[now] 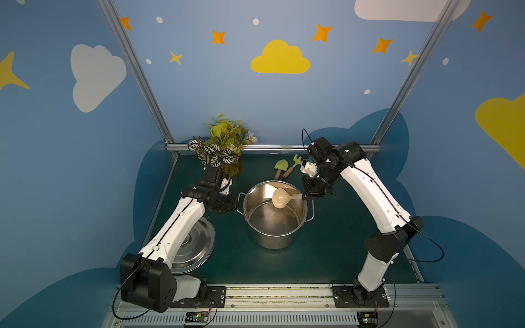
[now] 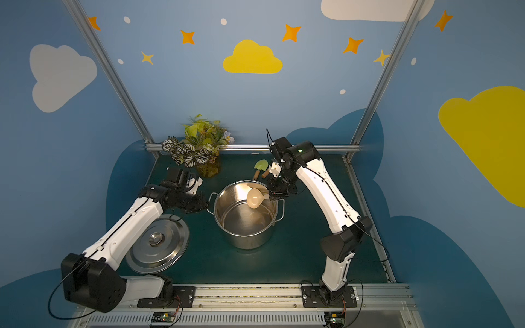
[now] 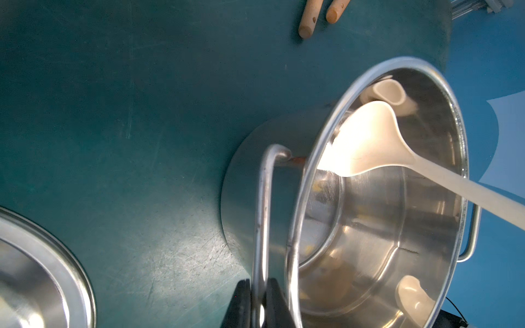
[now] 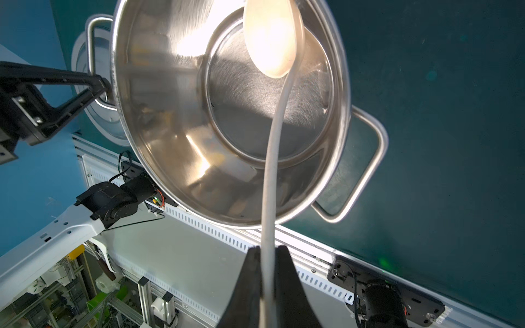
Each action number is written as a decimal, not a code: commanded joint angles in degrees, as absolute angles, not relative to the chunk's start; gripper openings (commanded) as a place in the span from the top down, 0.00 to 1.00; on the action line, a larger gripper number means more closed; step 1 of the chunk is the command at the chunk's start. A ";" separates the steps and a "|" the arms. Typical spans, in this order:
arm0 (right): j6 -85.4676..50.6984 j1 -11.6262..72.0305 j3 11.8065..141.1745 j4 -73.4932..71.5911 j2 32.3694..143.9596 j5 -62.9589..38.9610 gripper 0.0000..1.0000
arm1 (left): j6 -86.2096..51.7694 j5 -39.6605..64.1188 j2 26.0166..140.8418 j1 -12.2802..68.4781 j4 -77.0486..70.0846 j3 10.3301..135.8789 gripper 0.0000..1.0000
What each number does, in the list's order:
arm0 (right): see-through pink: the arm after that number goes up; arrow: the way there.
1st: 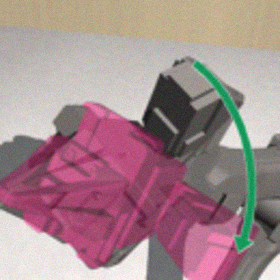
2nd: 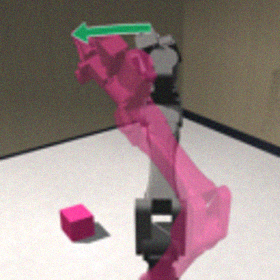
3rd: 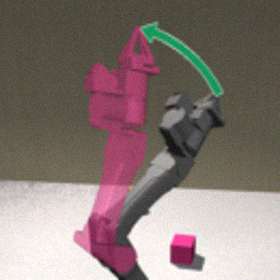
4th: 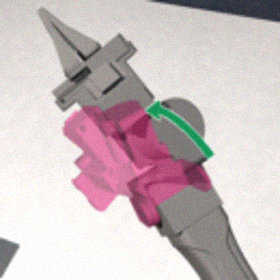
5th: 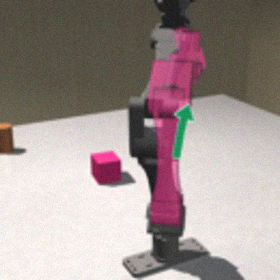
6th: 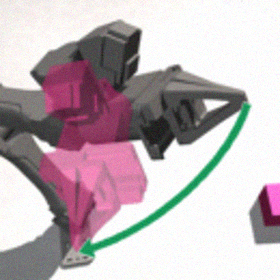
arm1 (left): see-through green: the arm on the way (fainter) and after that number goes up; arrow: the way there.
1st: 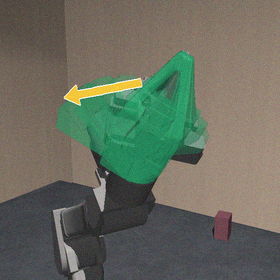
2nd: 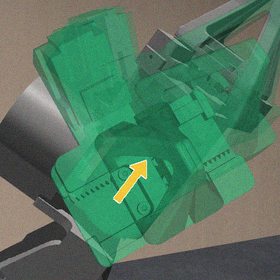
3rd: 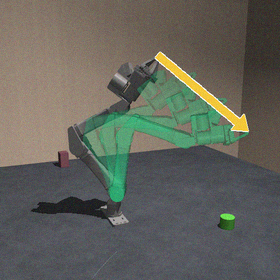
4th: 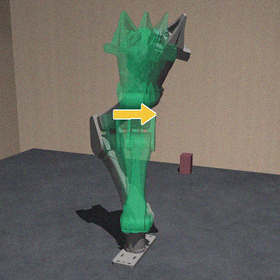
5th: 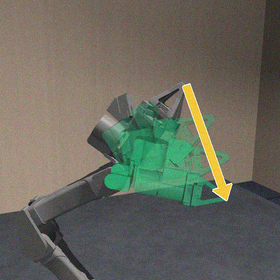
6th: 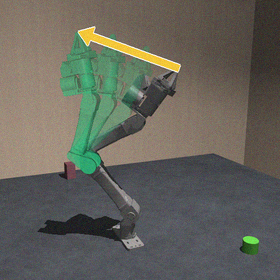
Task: Stir the soup with a spoon
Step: Stir the soup in the pan with a stick.
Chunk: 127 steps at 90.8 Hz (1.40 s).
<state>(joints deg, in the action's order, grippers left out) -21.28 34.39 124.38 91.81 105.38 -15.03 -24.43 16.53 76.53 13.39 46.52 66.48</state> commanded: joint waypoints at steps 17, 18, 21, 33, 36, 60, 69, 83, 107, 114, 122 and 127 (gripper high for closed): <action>-20.62 38.42 137.89 96.59 115.85 -14.55 1.00 | -24.77 16.58 77.89 13.18 46.41 65.96 0.94; -20.68 38.63 138.29 96.64 116.19 -14.61 1.00 | -24.78 16.59 77.93 13.18 46.41 65.98 0.94; -20.87 39.34 139.39 96.67 117.31 -14.93 1.00 | -24.93 16.62 77.90 13.18 46.41 66.00 0.94; -21.23 41.98 142.46 96.94 120.31 -15.71 1.00 | -25.15 16.59 77.53 13.26 46.32 65.63 0.95; -21.18 42.58 142.55 96.94 120.47 -15.77 1.00 | -25.17 16.60 77.52 13.27 46.32 65.60 0.95; -21.50 47.87 141.63 99.84 119.12 -15.75 1.00 | -25.42 16.46 77.60 13.27 45.93 65.36 0.96; -21.28 48.95 138.53 102.29 117.48 -16.34 1.00 | -25.50 16.03 77.60 13.36 45.79 65.31 0.96; -21.47 50.53 129.68 102.85 112.09 -13.20 1.00 | -25.14 15.74 77.61 13.36 45.79 65.41 0.95; -23.01 48.99 119.50 103.36 104.21 -7.61 1.00 | -24.77 16.19 77.91 13.36 45.79 65.75 0.95; -22.87 47.22 117.35 103.41 102.63 -6.71 1.00 | -24.69 16.15 77.96 13.36 45.79 65.75 0.95; -22.70 44.64 116.49 103.38 101.51 -5.63 1.00 | -24.53 16.37 77.98 13.36 45.88 65.91 0.95; -22.28 43.20 116.52 103.38 101.35 -5.25 1.00 | -24.60 16.18 77.84 13.36 45.88 65.91 0.95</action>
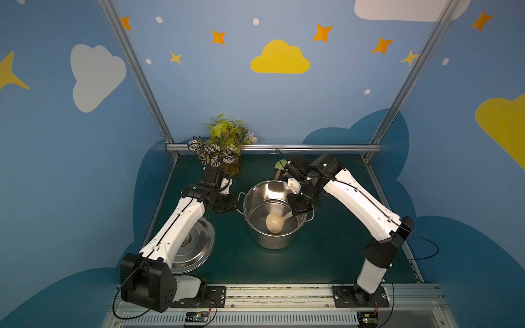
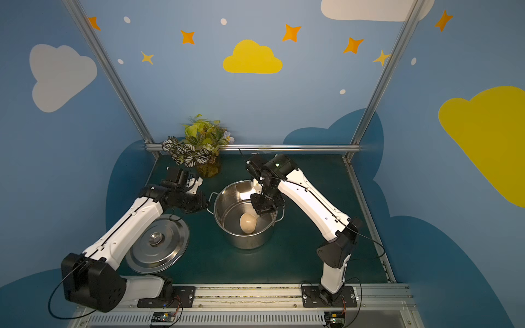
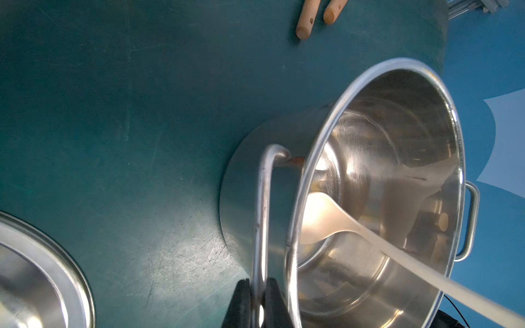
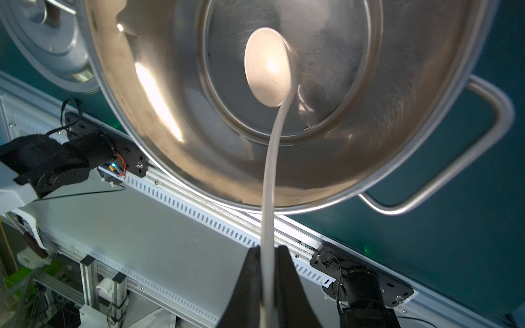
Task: Stir the soup with a spoon
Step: Stir the soup in the pan with a stick.
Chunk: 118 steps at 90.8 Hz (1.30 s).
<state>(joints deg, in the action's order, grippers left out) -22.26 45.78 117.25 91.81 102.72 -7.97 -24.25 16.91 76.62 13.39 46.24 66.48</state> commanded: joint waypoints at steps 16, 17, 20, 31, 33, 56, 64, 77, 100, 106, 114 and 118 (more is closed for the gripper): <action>-20.42 39.24 119.16 103.39 103.32 -5.07 1.00 | -24.41 16.07 77.61 13.36 46.30 66.01 0.96; -20.36 39.04 119.48 103.38 103.56 -5.04 1.00 | -24.33 16.12 77.61 13.36 46.31 66.01 0.96; -20.22 38.47 120.55 103.36 104.29 -4.89 1.00 | -24.39 16.14 77.56 13.36 46.32 66.03 0.96; -19.87 37.62 126.23 103.43 108.47 -5.53 1.00 | -24.51 16.50 77.44 13.36 46.32 65.88 0.97; -19.78 37.60 127.34 103.40 109.23 -5.71 1.00 | -24.45 16.60 77.43 13.36 46.32 65.91 0.97; -19.55 39.39 141.63 103.37 119.44 -8.53 1.00 | -24.25 16.87 77.48 13.53 46.16 65.31 0.97; -19.47 40.53 146.02 103.37 122.23 -9.70 1.00 | -24.20 16.82 77.60 13.49 46.14 65.22 0.97; -19.39 42.55 150.71 103.30 125.83 -11.40 1.00 | -24.23 17.08 77.65 13.62 45.97 65.07 0.97; -19.09 47.15 151.52 102.89 126.30 -12.73 1.00 | -24.42 17.07 78.11 13.80 45.40 64.74 0.97; -19.07 48.56 151.38 102.90 125.78 -12.99 1.00 | -24.39 17.17 78.26 13.80 45.27 64.70 0.97; -19.24 50.59 150.36 102.88 124.80 -12.72 1.00 | -24.22 17.06 78.31 13.80 45.18 64.74 0.97; -19.30 51.58 149.64 102.88 124.27 -12.70 1.00 | -24.10 17.06 78.31 13.80 45.18 64.70 0.98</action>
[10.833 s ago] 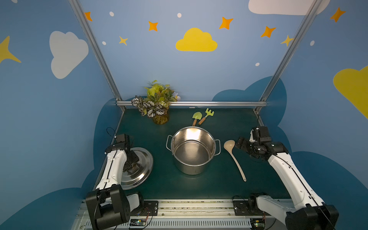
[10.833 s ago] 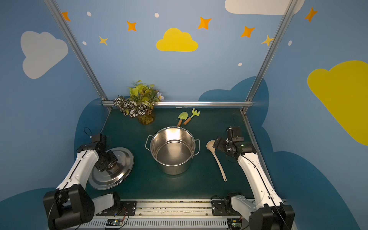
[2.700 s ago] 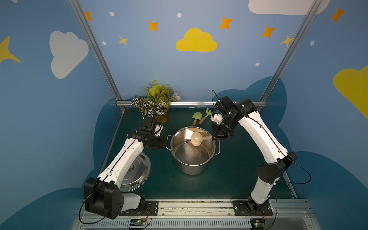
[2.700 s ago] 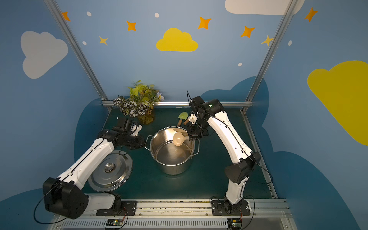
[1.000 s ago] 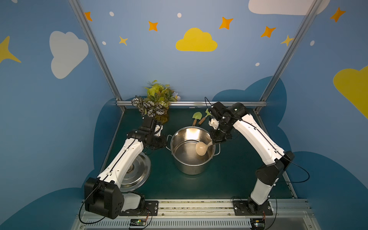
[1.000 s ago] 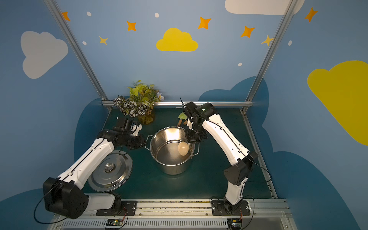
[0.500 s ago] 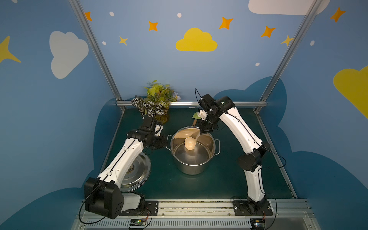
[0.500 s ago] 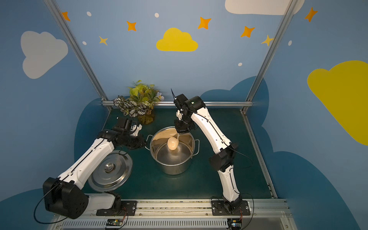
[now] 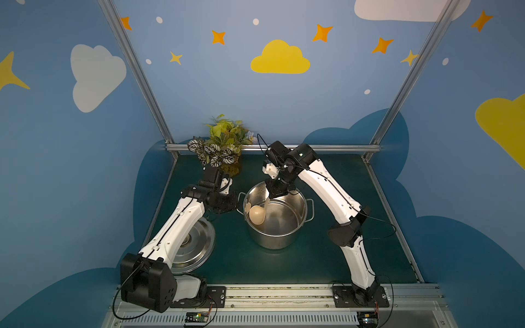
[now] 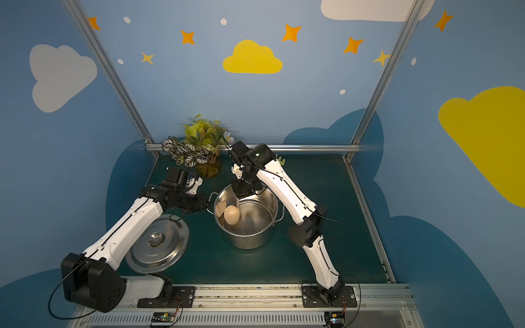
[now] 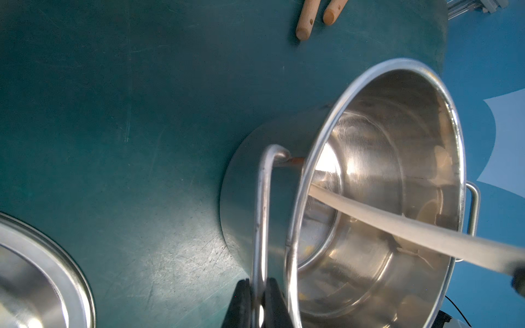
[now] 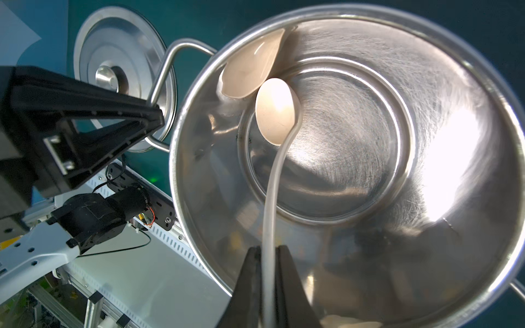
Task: Stir the soup with a spoon
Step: Stir the soup in the pan with a stick.
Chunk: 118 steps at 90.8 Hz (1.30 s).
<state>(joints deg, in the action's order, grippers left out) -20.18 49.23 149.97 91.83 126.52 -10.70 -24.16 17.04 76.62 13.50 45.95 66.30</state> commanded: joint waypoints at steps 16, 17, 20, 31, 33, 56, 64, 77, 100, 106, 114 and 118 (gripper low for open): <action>-21.12 55.13 143.81 103.00 120.45 -11.33 1.00 | -23.83 16.77 78.48 13.70 45.18 64.79 0.97; -21.24 55.38 143.23 103.00 120.17 -11.20 1.00 | -23.87 16.82 78.49 13.71 45.18 64.83 0.97; -21.62 55.78 141.66 103.17 119.43 -10.65 1.00 | -23.90 16.87 78.51 13.71 45.18 64.85 0.97; -22.54 56.77 134.68 103.34 115.07 -8.28 1.00 | -23.64 16.88 78.44 13.71 45.24 64.76 0.97; -22.65 56.77 134.09 103.35 114.66 -7.92 1.00 | -23.60 16.85 78.45 13.71 45.24 64.71 0.97; -24.46 54.23 119.87 103.38 105.37 -2.13 1.00 | -23.21 16.76 78.16 13.35 45.33 64.86 0.97; -24.57 51.51 116.45 103.29 102.36 -0.81 1.00 | -23.17 16.82 77.96 13.28 45.48 64.86 0.97; -23.48 46.70 116.44 103.34 100.86 -0.42 1.00 | -23.16 17.03 77.88 13.18 45.52 64.84 0.97; -20.27 41.91 124.67 103.31 107.23 -1.24 1.00 | -23.26 17.20 78.12 13.18 45.44 64.78 0.97; -19.96 41.51 128.01 103.36 109.67 -1.54 1.00 | -23.27 17.37 78.29 13.18 45.44 64.85 0.97; -20.02 41.48 133.02 103.33 113.63 -1.77 1.00 | -23.25 17.30 78.39 13.18 45.44 64.65 0.97; -20.26 41.65 135.60 103.34 115.50 -1.54 1.00 | -23.21 17.20 78.39 13.18 45.36 64.63 0.97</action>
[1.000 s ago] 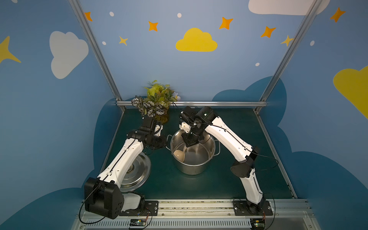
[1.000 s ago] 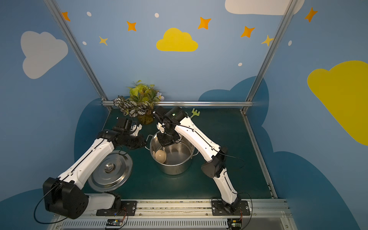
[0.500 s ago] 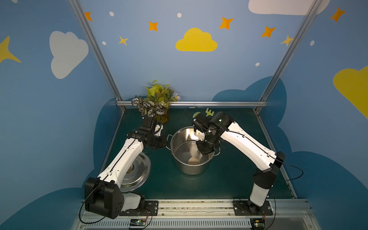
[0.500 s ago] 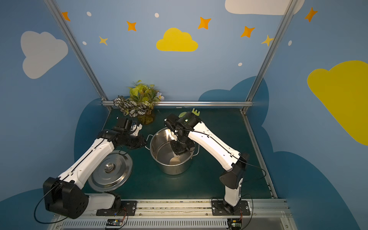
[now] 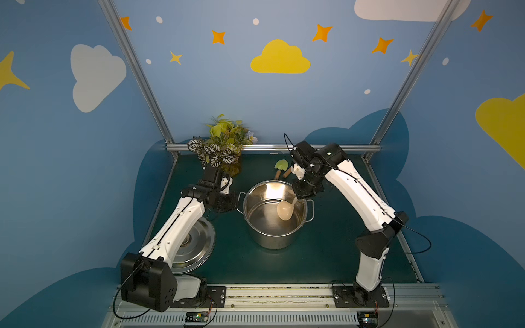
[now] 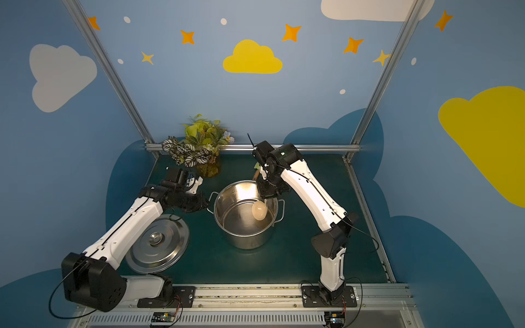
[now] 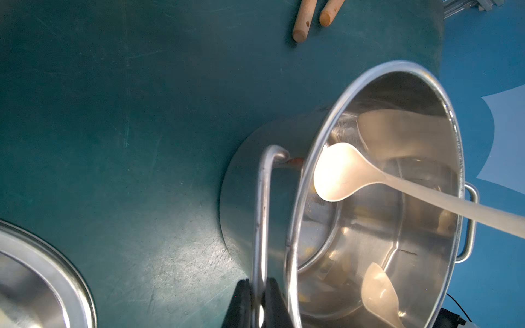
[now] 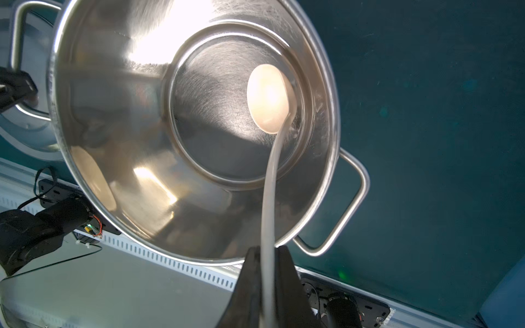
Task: Stir the soup with a spoon
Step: Stir the soup in the pan with a stick.
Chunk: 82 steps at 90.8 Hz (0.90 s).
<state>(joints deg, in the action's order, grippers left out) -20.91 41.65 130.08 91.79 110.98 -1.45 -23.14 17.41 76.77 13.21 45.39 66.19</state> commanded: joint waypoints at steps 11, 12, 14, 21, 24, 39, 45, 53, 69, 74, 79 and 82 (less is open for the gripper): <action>-20.25 42.60 142.56 103.36 120.36 -3.08 1.00 | -23.18 17.34 78.49 13.18 45.35 64.89 0.97; -20.23 42.70 143.22 103.31 120.87 -3.30 1.00 | -23.15 17.33 78.49 13.18 45.35 64.88 0.97; -20.18 42.91 144.39 103.33 121.82 -3.73 1.00 | -23.12 17.36 78.49 13.18 45.35 64.93 0.98; -19.95 43.93 148.63 103.33 124.66 -5.18 1.00 | -23.12 17.48 78.57 13.18 45.31 65.21 0.97; -19.76 44.57 150.33 103.30 125.65 -5.85 1.00 | -23.15 17.50 78.64 13.18 45.36 65.26 0.97; -18.23 48.51 153.13 101.59 127.16 -7.70 1.00 | -23.19 17.58 78.97 13.18 45.35 65.51 0.97; -18.24 49.94 153.11 101.43 127.01 -8.26 1.00 | -23.20 17.52 79.15 13.19 45.28 65.54 0.97; -18.64 51.49 152.15 101.51 126.01 -8.76 1.00 | -23.24 17.66 79.41 13.18 45.11 65.41 0.97; -19.51 54.79 147.24 101.45 122.02 -8.33 1.00 | -23.28 17.45 79.65 13.18 44.91 65.56 0.97; -19.96 55.64 145.14 101.42 120.56 -7.91 1.00 | -23.25 17.38 79.63 13.18 44.85 65.53 0.98; -20.39 56.41 143.08 101.47 118.82 -7.46 1.00 | -23.29 17.40 79.55 13.18 44.76 65.48 0.97; -20.83 56.75 141.62 101.51 117.73 -7.24 1.00 | -23.37 17.36 79.62 13.18 44.74 65.39 0.97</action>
<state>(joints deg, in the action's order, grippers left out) -19.62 54.98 144.64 91.81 123.48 -6.37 -23.14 18.00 77.28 12.97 44.82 66.26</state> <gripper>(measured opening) 0.119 0.101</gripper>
